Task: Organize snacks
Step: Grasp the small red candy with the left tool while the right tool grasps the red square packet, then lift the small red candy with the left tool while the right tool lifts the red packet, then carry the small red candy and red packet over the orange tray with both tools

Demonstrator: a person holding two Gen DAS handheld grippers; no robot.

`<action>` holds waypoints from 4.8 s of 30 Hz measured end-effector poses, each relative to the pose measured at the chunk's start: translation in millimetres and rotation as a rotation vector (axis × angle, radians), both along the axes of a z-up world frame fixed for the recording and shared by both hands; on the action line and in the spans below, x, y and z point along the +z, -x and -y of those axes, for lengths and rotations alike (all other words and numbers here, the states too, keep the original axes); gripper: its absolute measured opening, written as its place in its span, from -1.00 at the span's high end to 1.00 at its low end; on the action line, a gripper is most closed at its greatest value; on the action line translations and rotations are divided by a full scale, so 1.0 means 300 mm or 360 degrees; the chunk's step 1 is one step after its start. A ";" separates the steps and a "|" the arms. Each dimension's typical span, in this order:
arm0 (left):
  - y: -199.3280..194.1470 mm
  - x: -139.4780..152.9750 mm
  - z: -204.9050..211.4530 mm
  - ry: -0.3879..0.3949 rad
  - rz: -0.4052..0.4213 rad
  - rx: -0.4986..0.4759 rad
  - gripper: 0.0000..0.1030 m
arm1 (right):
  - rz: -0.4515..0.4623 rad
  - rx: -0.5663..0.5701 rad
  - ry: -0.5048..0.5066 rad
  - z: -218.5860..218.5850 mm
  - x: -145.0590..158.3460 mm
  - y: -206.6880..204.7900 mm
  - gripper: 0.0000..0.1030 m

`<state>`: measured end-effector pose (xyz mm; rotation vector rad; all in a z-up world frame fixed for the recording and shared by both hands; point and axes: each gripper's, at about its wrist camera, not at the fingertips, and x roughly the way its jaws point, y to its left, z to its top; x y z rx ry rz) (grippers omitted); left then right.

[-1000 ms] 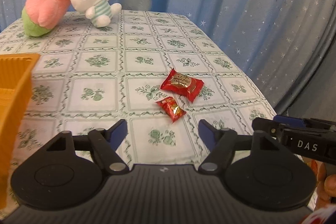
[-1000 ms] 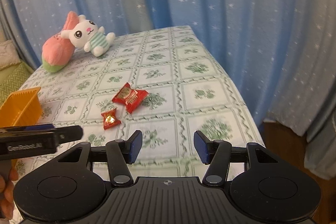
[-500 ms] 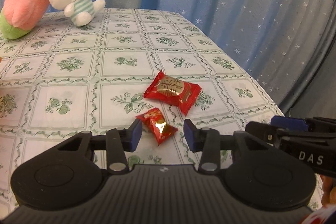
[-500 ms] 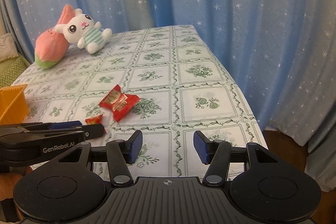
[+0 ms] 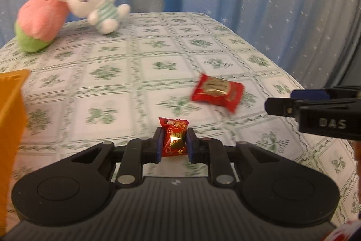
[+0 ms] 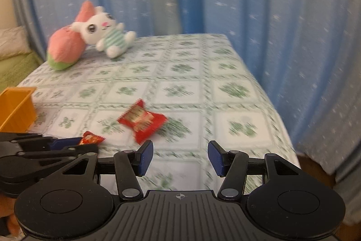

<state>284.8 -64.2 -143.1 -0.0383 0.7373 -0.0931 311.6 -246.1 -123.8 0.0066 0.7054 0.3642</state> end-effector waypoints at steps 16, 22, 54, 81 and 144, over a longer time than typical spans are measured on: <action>0.062 0.069 -0.104 0.0097 -0.0006 0.0078 0.64 | 0.0134 0.0580 0.0437 -0.257 -0.077 -0.193 -0.04; 0.086 0.072 -0.099 0.0097 -0.0023 0.0059 0.64 | 0.0066 0.0631 0.0540 -0.281 -0.109 -0.188 0.39; 0.605 0.479 -0.148 0.0082 0.0073 -0.0053 0.64 | -0.0138 0.0027 -0.0065 -0.207 0.379 0.522 0.41; 0.852 0.533 -0.382 0.0024 0.0077 0.0087 0.64 | -0.0137 0.0124 -0.0108 -0.451 0.410 0.812 0.41; 0.645 0.387 -0.811 0.0017 -0.0071 0.0321 0.64 | -0.0223 0.0460 -0.0040 -0.935 0.256 0.531 0.41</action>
